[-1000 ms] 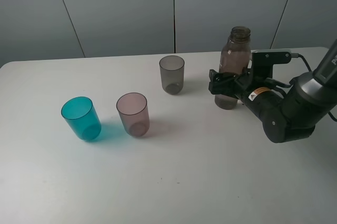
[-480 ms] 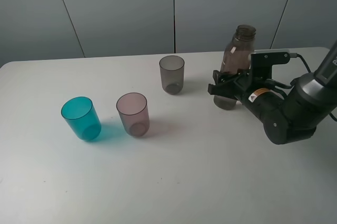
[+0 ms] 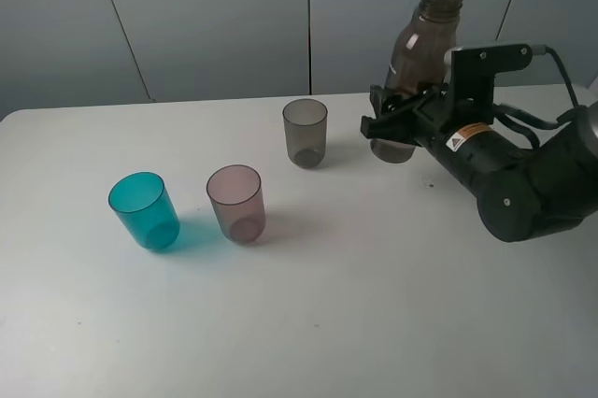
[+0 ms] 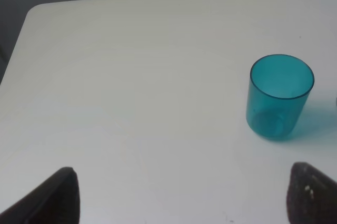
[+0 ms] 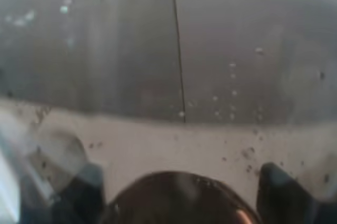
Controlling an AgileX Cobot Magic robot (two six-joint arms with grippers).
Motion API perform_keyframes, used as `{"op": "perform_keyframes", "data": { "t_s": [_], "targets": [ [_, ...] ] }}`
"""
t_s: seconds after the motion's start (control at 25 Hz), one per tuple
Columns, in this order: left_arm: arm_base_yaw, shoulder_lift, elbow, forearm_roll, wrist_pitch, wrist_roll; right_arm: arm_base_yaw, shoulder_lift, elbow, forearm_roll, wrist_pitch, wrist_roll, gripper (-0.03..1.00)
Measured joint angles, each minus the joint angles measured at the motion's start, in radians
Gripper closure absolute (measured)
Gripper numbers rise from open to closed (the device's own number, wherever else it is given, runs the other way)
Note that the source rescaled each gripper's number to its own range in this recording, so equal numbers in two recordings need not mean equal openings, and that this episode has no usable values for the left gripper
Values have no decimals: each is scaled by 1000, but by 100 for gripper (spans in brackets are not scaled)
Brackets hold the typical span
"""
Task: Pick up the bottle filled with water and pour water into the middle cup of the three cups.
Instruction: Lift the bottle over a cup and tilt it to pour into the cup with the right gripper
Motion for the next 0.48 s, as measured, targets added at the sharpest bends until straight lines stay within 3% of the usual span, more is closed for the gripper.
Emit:
{"op": "perform_keyframes", "data": {
  "t_s": [0.24, 0.48],
  "targets": [
    [0, 0, 0, 0, 0, 0, 140, -141, -6, 227, 122, -317, 96],
    [0, 0, 0, 0, 0, -4, 274, -143, -117, 467, 269, -618, 97]
  ]
}}
